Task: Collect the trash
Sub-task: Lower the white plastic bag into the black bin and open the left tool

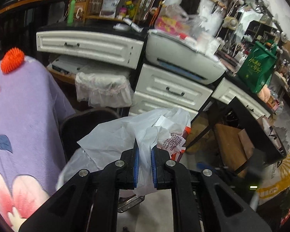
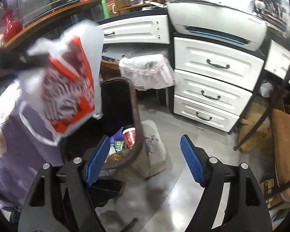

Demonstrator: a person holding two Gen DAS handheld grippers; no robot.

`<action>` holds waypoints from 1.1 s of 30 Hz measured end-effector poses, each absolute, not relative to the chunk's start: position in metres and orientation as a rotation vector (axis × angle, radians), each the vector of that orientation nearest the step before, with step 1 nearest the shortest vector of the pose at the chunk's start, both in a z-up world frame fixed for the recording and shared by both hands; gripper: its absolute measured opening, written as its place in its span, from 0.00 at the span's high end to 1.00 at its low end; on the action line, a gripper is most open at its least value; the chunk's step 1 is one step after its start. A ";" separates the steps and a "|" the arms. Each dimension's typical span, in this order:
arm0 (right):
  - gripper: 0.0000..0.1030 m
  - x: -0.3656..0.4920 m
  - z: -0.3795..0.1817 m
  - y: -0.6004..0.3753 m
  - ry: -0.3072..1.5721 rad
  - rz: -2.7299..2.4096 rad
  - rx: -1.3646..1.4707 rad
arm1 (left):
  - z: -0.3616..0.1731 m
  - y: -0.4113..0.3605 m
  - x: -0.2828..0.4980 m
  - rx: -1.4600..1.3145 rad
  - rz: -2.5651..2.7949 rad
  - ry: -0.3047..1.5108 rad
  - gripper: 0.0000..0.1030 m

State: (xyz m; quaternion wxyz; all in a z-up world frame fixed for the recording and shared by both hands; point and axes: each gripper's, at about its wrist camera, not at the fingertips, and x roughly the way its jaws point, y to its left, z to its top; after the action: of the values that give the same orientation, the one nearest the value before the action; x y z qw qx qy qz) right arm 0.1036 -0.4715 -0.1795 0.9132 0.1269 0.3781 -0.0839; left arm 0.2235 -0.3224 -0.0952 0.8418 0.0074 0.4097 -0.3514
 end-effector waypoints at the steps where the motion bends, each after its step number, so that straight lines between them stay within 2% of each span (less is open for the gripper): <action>1: 0.26 0.101 -0.179 -0.473 0.777 -0.179 0.266 | -0.102 -0.325 0.225 0.024 -0.735 0.880 0.89; 8: 0.24 0.084 -0.177 -0.482 0.760 -0.222 0.281 | -0.133 -0.338 0.228 0.084 -0.706 0.932 0.89; 10: 0.24 0.083 -0.175 -0.483 0.756 -0.233 0.273 | -0.139 -0.342 0.228 0.098 -0.704 0.946 0.84; 12: 0.24 0.080 -0.173 -0.483 0.753 -0.237 0.270 | -0.143 -0.343 0.227 0.107 -0.701 0.953 0.63; 14: 0.24 0.078 -0.170 -0.484 0.741 -0.237 0.269 | -0.143 -0.342 0.224 0.100 -0.703 0.940 0.49; 19: 0.23 0.076 -0.159 -0.484 0.708 -0.288 0.231 | -0.130 -0.337 0.212 0.092 -0.735 0.894 0.38; 23: 0.14 0.070 -0.144 -0.484 0.654 -0.294 0.236 | -0.111 -0.329 0.198 0.091 -0.759 0.834 0.22; 26: 0.14 0.072 -0.131 -0.476 0.616 -0.274 0.212 | -0.094 -0.317 0.187 0.092 -0.768 0.788 0.13; 33: 0.09 0.089 -0.095 -0.447 0.527 -0.156 0.231 | -0.062 -0.281 0.176 0.102 -0.740 0.701 0.06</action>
State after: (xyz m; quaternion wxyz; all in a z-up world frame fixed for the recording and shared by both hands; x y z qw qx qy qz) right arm 0.0891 -0.4475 -0.0945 0.9559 0.1136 0.2598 -0.0769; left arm 0.1758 -0.2810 -0.0618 0.8717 0.0489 0.3354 -0.3540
